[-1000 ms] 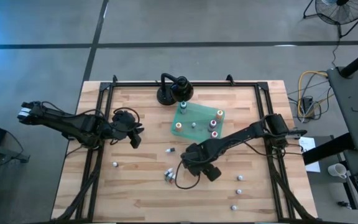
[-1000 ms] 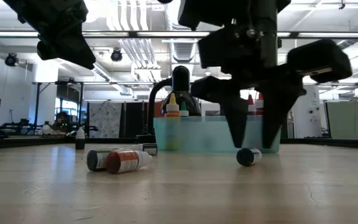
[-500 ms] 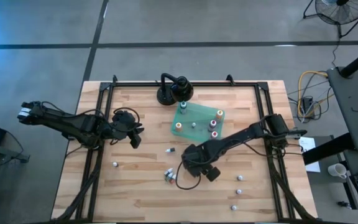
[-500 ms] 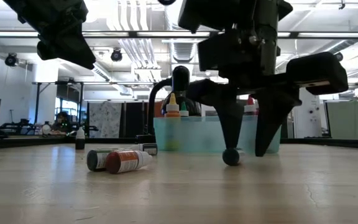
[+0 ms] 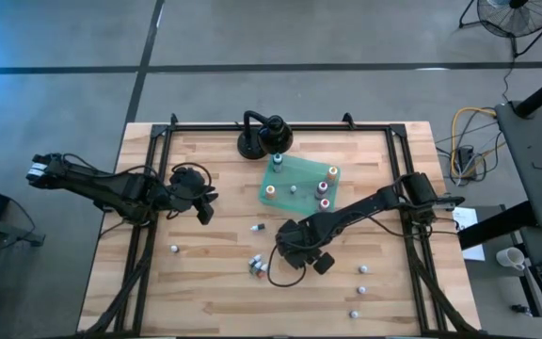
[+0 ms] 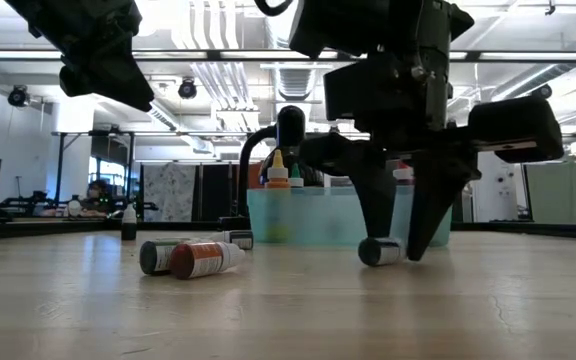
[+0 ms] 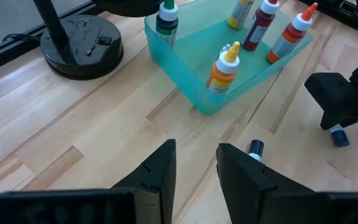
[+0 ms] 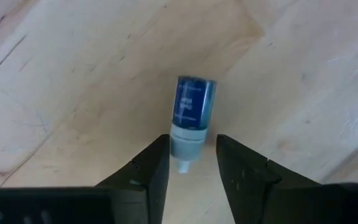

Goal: Pick & Place food coloring
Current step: Move the blue food coloring bottle to the bottom right of the table

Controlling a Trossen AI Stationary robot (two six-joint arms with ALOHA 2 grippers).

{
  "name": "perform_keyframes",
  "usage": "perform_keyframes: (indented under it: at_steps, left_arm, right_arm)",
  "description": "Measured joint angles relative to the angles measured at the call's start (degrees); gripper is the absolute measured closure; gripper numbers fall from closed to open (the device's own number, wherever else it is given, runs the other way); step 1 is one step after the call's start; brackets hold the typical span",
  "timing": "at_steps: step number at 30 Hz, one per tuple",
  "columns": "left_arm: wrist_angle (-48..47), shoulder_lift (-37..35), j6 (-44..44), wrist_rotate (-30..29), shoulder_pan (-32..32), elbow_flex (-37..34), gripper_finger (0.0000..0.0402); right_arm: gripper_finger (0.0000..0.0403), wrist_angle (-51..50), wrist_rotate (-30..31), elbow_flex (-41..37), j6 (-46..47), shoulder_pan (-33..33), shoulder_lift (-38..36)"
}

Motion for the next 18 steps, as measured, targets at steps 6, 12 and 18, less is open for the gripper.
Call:
perform_keyframes:
  at_steps: [6,12,18]
  left_arm:
    - [0.0,0.0,0.0,0.0,0.0,0.0,0.0312]
    - [0.0,0.0,0.0,0.0,0.0,0.0,0.0312]
    - [0.0,0.0,0.0,0.0,0.0,0.0,0.0312]
  right_arm:
    - [0.0293,0.3,0.0,0.0,-1.2,0.0,0.0]
    - [0.0308,0.4,-0.3,0.0,-0.4,0.0,0.0]
    - [0.033,0.4,-0.5,0.0,1.7,0.0,0.0]
